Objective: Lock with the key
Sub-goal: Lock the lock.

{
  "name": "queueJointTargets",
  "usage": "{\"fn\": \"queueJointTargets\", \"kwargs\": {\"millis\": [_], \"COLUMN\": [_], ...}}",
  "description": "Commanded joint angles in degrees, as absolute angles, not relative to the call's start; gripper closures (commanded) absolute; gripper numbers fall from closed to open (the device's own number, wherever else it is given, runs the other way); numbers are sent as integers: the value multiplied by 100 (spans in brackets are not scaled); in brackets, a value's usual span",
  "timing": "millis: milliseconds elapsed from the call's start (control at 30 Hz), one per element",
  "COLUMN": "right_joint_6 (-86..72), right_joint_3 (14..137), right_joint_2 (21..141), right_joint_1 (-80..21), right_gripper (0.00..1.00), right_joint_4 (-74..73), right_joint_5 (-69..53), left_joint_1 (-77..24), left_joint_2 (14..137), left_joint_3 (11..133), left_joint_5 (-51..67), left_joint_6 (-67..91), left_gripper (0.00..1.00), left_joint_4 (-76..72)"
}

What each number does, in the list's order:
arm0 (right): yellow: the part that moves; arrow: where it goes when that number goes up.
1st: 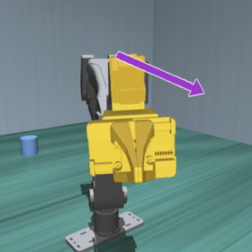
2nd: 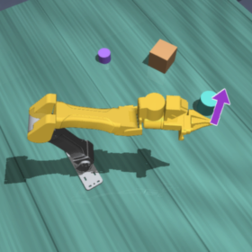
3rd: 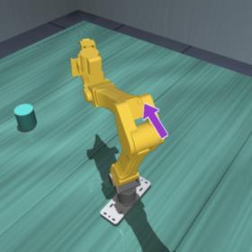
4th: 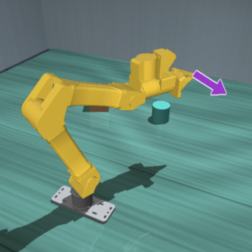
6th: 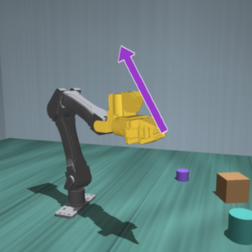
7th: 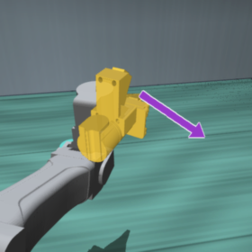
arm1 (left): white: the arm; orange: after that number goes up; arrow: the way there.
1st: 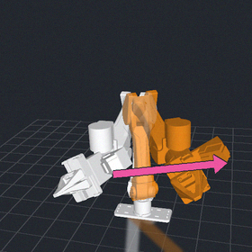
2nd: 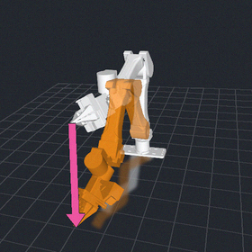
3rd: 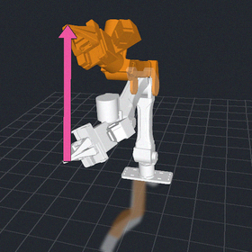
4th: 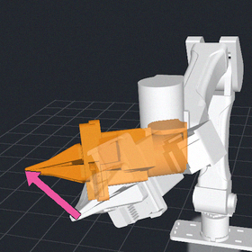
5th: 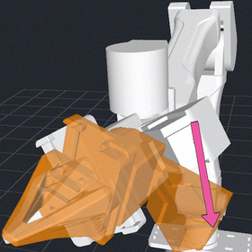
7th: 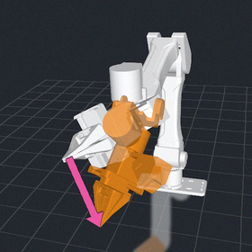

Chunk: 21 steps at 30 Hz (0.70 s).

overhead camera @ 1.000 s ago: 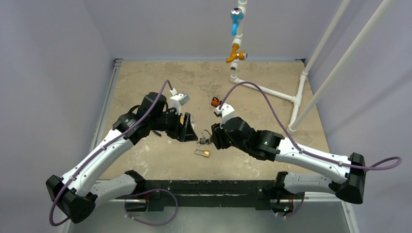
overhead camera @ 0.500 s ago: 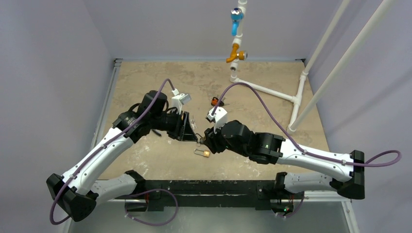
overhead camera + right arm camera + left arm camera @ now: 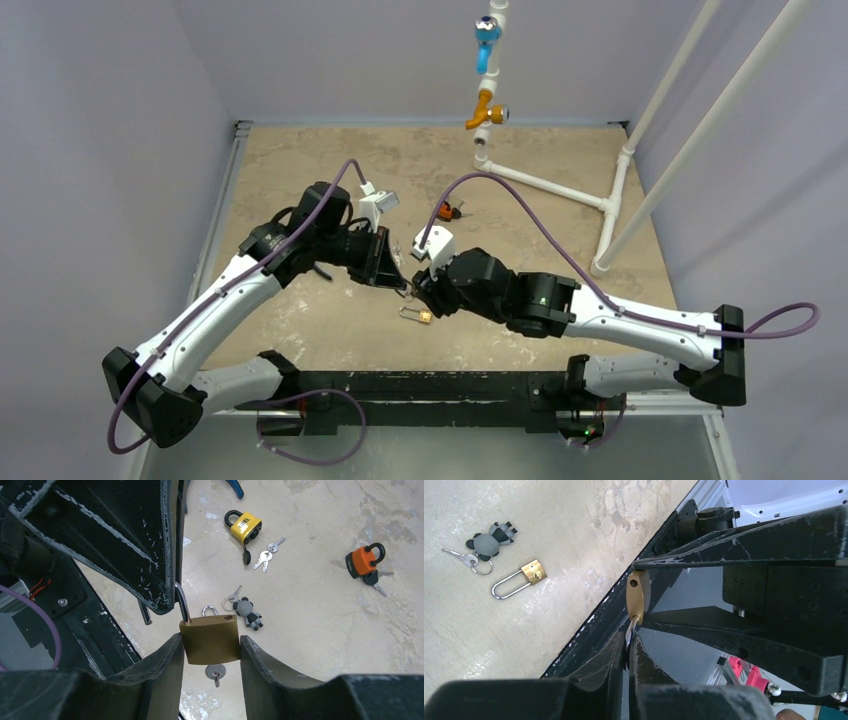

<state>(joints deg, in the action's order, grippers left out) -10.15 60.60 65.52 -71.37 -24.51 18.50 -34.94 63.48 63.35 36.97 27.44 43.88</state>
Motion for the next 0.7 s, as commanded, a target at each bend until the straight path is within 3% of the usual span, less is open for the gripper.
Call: {"fn": "queueJointTargets", "kwargs": {"millis": [0, 67, 200, 267, 367, 667], "right_joint_6": [-809, -931, -1045, -1126, -1349, -2032], "right_joint_3": [6426, 6427, 6222, 6146, 6044, 5625], "right_joint_2": [6495, 6472, 6226, 6109, 5899, 5397], "right_joint_1": [-7172, -7172, -7155, -7068, -6683, -5934], "right_gripper": [98, 80, 27, 15, 9, 12], "right_joint_4": [-2188, -2175, -1636, -1349, -978, 483], "right_joint_5": [1939, 1930, 1649, 1520, 865, -789], "left_joint_1": [-3495, -3497, -3417, -3286, -2999, -2715], "left_joint_2": [6355, 6327, 6217, 6131, 5951, 5417], "left_joint_3": [6650, 6710, 6922, 6983, 6947, 6776], "left_joint_5": [3959, 3995, 4065, 4118, 4380, 4772], "left_joint_6": [2651, 2614, 2651, 2749, 3046, 4122], "left_gripper": [100, 100, 100, 100, 100, 100], "left_joint_4": [4376, 4403, 4433, 4373, 4031, 2788]}}
